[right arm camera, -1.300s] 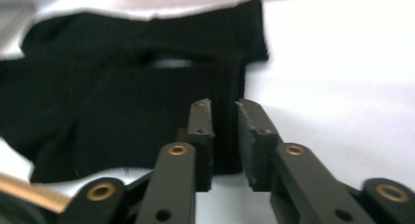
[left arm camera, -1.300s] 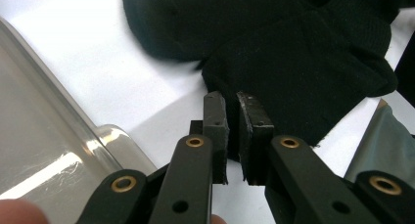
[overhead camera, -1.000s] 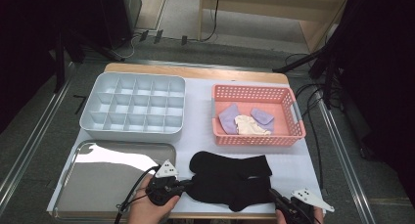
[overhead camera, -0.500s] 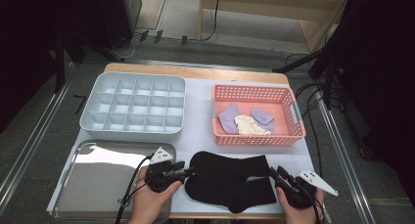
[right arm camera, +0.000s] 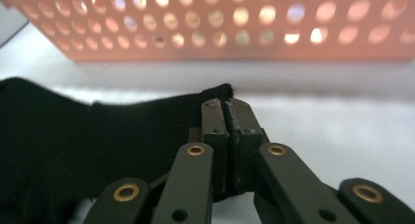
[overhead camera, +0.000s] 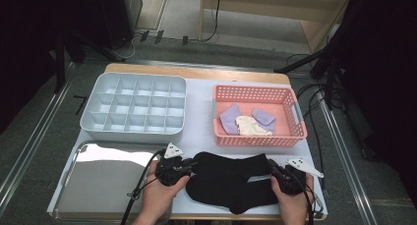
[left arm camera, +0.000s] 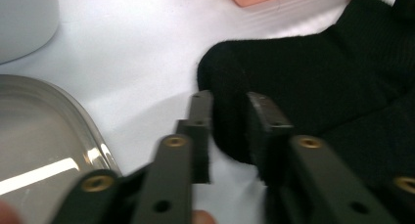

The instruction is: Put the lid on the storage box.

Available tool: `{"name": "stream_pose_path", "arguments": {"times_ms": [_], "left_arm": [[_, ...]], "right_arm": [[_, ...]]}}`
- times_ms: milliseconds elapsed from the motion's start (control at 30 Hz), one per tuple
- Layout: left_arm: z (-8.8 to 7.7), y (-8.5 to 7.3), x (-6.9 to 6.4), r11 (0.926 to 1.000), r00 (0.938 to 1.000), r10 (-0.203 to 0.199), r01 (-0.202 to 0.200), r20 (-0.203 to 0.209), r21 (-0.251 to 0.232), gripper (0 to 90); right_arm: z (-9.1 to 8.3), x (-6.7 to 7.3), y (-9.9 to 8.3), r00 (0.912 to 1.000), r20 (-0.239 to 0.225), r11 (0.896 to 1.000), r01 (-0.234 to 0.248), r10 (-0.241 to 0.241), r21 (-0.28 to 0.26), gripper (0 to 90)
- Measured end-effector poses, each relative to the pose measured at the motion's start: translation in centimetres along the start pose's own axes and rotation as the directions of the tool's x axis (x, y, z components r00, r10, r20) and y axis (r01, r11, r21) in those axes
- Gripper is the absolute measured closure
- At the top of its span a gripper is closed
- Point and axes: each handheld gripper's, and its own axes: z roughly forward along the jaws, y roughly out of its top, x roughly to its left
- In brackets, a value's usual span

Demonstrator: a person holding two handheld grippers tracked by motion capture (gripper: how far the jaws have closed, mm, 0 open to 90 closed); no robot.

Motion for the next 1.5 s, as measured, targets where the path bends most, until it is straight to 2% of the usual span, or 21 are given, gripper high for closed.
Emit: {"name": "stream_pose_path", "arguments": {"times_ms": [100,167,233,267,300,367,433,467,567,600,667,733,767,833,900,933,1000,1133,1267,1367,1500], "left_arm": [[0.1,0.0,0.1,1.0000,1.0000,0.004,-0.004,0.009,0.005,87.4],[0.1,0.0,0.2,1.0000,0.9999,0.003,-0.003,0.013,0.004,88.2],[0.0,0.0,0.2,0.9999,0.9999,0.005,-0.005,0.014,0.011,88.1],[0.0,0.0,0.3,1.0000,0.9999,0.003,-0.003,0.017,0.008,87.2],[0.0,0.0,0.3,1.0000,0.9998,-0.004,0.004,0.017,-0.001,85.6],[0.0,0.1,0.4,0.9999,0.9997,-0.006,0.006,0.023,-0.013,82.3],[-0.1,0.1,0.4,0.9997,0.9998,0.000,0.001,0.019,-0.023,80.2],[-0.1,0.1,0.3,0.9997,0.9999,0.002,-0.001,0.016,-0.024,80.1],[-0.1,0.0,0.2,0.9998,0.9998,0.007,-0.007,0.018,-0.016,83.3],[-0.1,0.0,0.2,0.9999,0.9998,0.008,-0.008,0.018,-0.013,84.5],[-0.1,0.0,0.2,0.9999,0.9997,0.016,-0.016,0.016,-0.002,85.7],[-0.1,0.0,0.2,0.9999,0.9998,0.009,-0.009,0.018,-0.011,85.9],[-0.1,0.0,0.3,0.9999,0.9997,0.003,-0.003,0.025,-0.014,85.3],[-0.2,-0.1,0.4,0.9998,0.9995,-0.001,0.002,0.033,-0.018,79.8],[-0.5,-0.2,0.5,0.9990,0.9996,-0.009,0.011,0.028,-0.043,68.8],[-0.8,-0.4,0.5,0.9984,0.9994,-0.014,0.016,0.033,-0.054,66.9],[-1.3,-0.7,0.5,0.9975,0.9993,-0.017,0.019,0.034,-0.068,62.8],[-2.5,-1.4,0.4,0.9954,0.9987,-0.020,0.024,0.046,-0.093,57.3],[-3.5,-2.3,-0.2,0.9950,0.9981,0.003,0.003,0.062,-0.100,54.8],[-3.8,-3.0,-0.5,0.9959,0.9979,0.026,-0.021,0.059,-0.088,52.1],[-3.8,-3.6,-0.7,0.9973,0.9973,0.016,-0.010,0.072,-0.073,50.3]], "right_arm": [[0.2,0.0,0.5,0.9998,0.010,0.999,0.018,-0.018,-0.035,86.8],[0.5,0.1,0.6,0.9991,0.029,0.999,0.033,-0.032,-0.028,85.9],[0.7,0.2,0.4,0.9976,0.050,0.999,0.049,-0.049,-0.016,77.7],[0.4,0.3,0.3,0.9969,0.069,0.998,0.040,-0.038,-0.038,72.5],[0.2,0.4,0.3,0.9977,0.065,0.998,0.026,-0.023,-0.052,74.5],[-0.6,1.0,0.2,0.9998,0.019,0.998,0.000,0.002,-0.068,80.3],[-1.1,2.3,0.0,0.9981,-0.052,0.998,0.029,-0.032,-0.061,83.8],[-1.2,3.5,-0.2,0.9922,-0.106,0.997,0.062,-0.066,-0.044,84.8],[-1.1,6.0,-0.7,0.9730,-0.170,0.987,0.158,-0.156,-0.001,85.5],[-0.9,6.9,-1.0,0.9659,-0.168,0.979,0.203,-0.197,0.022,86.1],[-0.4,7.4,-1.4,0.9642,-0.155,0.970,0.229,-0.215,0.079,86.8],[0.2,7.3,-2.0,0.9654,-0.152,0.966,0.231,-0.212,0.118,87.4],[0.2,7.0,-2.1,0.9692,-0.165,0.974,0.202,-0.183,0.106,87.3],[-0.1,6.6,-2.0,0.9725,-0.171,0.977,0.179,-0.158,0.115,85.8],[-1.0,6.3,-1.8,0.9714,-0.180,0.982,0.171,-0.155,0.078,82.4],[-1.3,6.2,-1.8,0.9719,-0.176,0.983,0.170,-0.156,0.070,81.3],[-2.1,5.8,-2.0,0.9749,-0.151,0.984,0.172,-0.164,0.044,78.7],[-3.7,4.2,-3.0,0.9854,-0.115,0.991,0.129,-0.125,0.021,74.1],[-5.2,2.5,-4.2,0.9967,-0.057,0.998,0.059,-0.057,0.028,66.7],[-5.9,1.8,-4.8,0.9985,-0.037,0.999,0.042,-0.041,0.032,62.1],[-5.8,1.3,-5.1,0.9999,-0.004,0.999,0.011,-0.011,0.053,61.6]]}}
